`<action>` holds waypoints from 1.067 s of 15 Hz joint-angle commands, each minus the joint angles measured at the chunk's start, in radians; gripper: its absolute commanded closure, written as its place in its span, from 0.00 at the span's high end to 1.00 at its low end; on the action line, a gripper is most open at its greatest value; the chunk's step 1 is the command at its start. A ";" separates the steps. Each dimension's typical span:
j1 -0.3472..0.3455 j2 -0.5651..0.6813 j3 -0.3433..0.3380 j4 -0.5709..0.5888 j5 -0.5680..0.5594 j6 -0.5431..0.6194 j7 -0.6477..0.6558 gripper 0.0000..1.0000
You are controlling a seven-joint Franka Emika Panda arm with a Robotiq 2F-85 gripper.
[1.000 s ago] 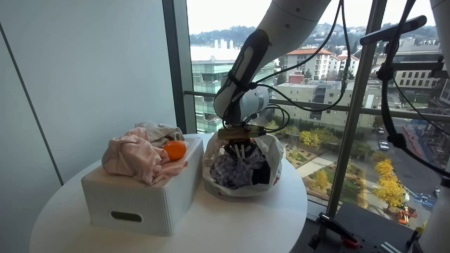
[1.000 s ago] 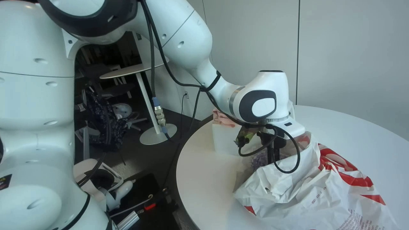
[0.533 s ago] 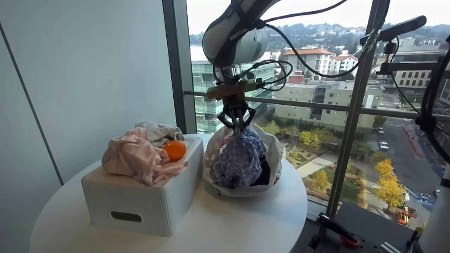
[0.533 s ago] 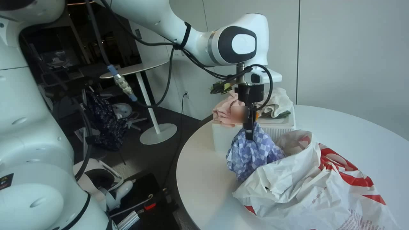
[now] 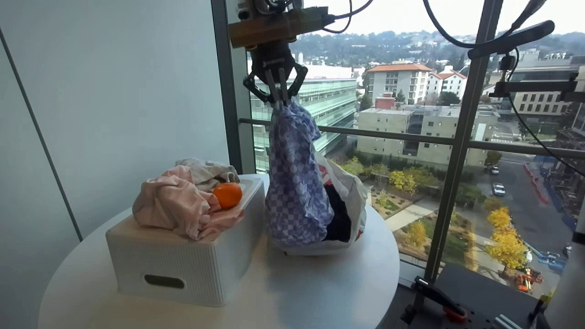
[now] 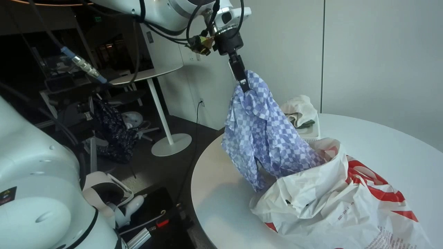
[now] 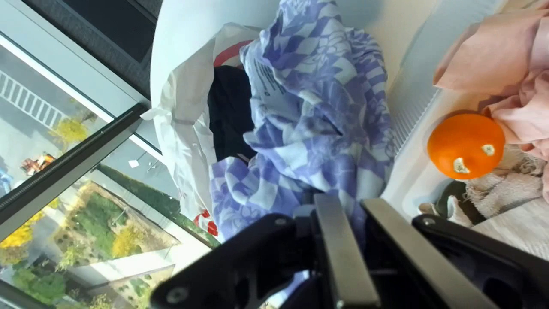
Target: Unpack all the items from the plastic on the right and place them on the white storage box one by one
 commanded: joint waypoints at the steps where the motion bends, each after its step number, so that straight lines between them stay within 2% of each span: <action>1: 0.033 -0.008 0.124 0.134 -0.112 -0.078 0.022 0.09; 5: 0.075 0.120 0.260 0.337 -0.298 -0.083 0.036 0.09; 8: 0.121 0.263 0.301 0.476 -0.473 -0.052 0.023 0.09; 10: 0.158 0.374 0.275 0.552 -0.552 -0.049 0.013 0.09; 12: 0.185 0.474 0.227 0.606 -0.582 -0.045 -0.005 0.09; 16: 0.189 0.662 0.122 0.665 -0.518 0.006 -0.065 0.09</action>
